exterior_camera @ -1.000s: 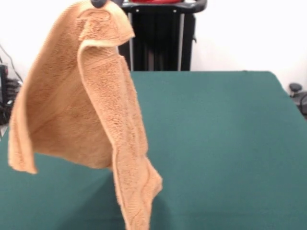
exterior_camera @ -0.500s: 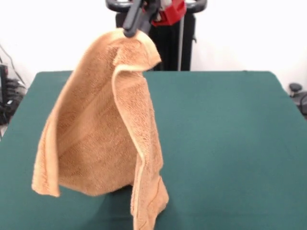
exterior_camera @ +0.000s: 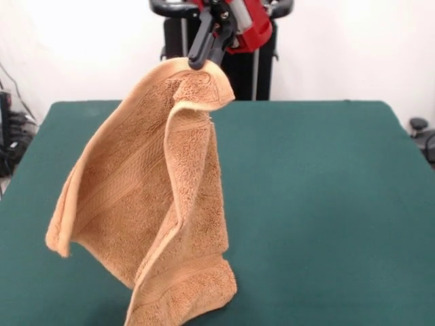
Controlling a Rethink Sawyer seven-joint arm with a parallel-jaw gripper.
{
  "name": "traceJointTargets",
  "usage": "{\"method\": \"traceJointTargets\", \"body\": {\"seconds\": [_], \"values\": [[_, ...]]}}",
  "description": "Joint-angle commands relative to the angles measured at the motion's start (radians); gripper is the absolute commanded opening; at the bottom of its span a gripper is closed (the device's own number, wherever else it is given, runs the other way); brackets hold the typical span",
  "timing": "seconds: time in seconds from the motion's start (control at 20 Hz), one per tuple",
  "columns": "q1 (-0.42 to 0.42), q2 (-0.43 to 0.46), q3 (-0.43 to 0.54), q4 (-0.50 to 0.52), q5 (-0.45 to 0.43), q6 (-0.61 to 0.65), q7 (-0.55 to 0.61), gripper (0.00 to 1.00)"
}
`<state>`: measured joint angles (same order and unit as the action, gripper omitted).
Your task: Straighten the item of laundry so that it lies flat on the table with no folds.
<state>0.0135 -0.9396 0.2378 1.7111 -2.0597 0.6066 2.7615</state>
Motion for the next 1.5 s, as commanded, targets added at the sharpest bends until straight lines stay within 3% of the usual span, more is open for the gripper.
{"method": "traceJointTargets", "body": {"seconds": [0.05, 0.95, 1.5], "values": [[0.060, 0.056, 0.021, 0.158, -0.025, 0.121, 0.302, 0.00], [0.191, 0.072, 0.020, 0.232, -0.013, 0.324, 0.461, 0.00], [0.288, 0.070, 0.011, 0.259, 0.039, 0.418, 0.524, 0.00]]}}
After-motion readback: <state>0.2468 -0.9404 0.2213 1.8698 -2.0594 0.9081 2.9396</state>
